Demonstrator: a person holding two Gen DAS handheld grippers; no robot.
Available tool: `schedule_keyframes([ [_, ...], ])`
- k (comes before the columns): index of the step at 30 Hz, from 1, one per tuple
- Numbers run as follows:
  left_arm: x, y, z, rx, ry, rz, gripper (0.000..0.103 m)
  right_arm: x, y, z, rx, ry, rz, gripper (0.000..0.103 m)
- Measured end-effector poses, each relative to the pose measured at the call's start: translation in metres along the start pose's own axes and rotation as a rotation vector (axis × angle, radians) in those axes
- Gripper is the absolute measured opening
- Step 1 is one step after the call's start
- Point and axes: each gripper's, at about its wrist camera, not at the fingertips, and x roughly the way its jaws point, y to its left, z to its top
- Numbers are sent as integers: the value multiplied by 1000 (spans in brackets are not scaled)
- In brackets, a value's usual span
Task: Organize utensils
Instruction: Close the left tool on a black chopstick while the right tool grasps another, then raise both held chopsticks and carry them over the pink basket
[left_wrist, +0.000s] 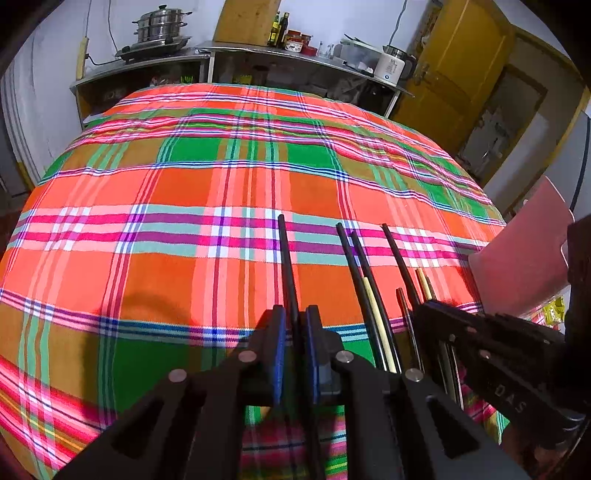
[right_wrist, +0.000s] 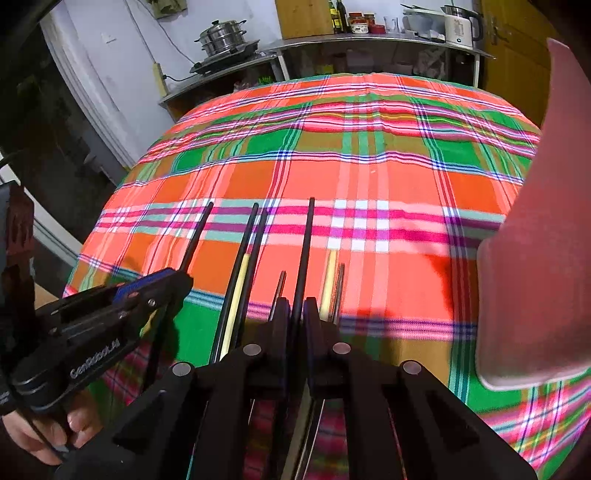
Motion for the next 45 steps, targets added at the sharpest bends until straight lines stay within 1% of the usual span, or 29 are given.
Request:
schedule_keyframes([
  [6,3,-7,3,44,0,33,13,6,3,9,-16,5,-24,8],
  [7,4,-8,3,51,2,39,12,7,3,10,-19,5,-24,8],
  [8,4,-9,4,56,4,47,9,7,3,11,-16,6,-22,7],
  [9,4,-10,5,59,6,51,8,7,2,11,-14,9,-20,7],
  [12,4,-10,6,55,4,53,7,6,1,11,-15,10,-2,6],
  [15,1,-8,8,33,3,33,6,-1,1,10,-17,-9,15,6],
  [20,-23,-8,9,22,-42,11,6,-26,5,11,-29,-69,39,5],
  [29,-85,-21,17,30,-144,-36,6,-80,8,13,-32,-175,74,5],
  [37,-127,-37,18,52,-196,-72,6,-136,7,6,-33,-274,102,5],
  [45,-154,-59,18,91,-230,-95,6,-179,-1,-5,-18,-360,111,5],
])
